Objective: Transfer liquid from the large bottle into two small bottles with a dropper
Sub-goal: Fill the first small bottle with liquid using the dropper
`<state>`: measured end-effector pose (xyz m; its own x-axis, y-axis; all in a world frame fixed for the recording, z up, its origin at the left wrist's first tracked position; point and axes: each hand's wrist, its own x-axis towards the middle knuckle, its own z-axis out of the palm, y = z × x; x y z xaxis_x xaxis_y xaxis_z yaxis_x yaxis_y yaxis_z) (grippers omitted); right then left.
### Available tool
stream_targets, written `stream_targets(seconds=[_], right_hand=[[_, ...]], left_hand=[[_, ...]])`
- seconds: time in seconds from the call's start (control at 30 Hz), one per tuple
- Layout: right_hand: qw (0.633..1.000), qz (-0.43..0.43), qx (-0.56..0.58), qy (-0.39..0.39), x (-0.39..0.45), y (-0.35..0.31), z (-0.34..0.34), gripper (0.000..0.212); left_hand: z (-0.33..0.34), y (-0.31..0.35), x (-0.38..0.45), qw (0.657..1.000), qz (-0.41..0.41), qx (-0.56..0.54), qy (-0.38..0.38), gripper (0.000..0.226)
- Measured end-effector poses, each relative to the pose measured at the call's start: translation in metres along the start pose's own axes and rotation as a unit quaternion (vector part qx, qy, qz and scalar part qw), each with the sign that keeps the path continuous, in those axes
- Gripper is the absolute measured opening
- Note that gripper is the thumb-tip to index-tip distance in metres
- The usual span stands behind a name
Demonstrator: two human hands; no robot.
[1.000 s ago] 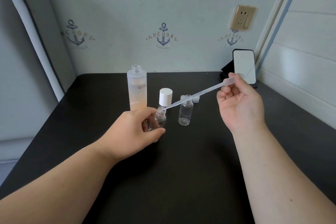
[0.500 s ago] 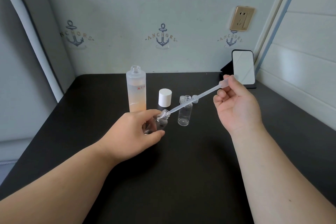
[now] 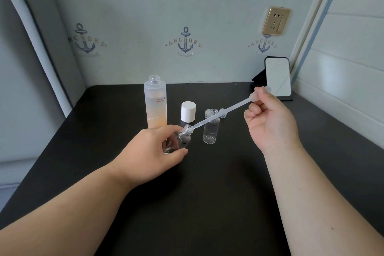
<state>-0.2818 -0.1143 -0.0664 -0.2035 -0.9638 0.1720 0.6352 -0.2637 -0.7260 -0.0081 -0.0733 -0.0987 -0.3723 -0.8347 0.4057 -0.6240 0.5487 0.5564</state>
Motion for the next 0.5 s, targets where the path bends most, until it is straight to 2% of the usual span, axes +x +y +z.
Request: stream_targets(seconds=[0.5], right_hand=[[1.000,-0.006,0.004,-0.011,0.0003,-0.0016,-0.0021,0.025]], left_hand=[[-0.0001,0.0013,-0.0004,1.000,0.003,0.001,0.001,0.029]])
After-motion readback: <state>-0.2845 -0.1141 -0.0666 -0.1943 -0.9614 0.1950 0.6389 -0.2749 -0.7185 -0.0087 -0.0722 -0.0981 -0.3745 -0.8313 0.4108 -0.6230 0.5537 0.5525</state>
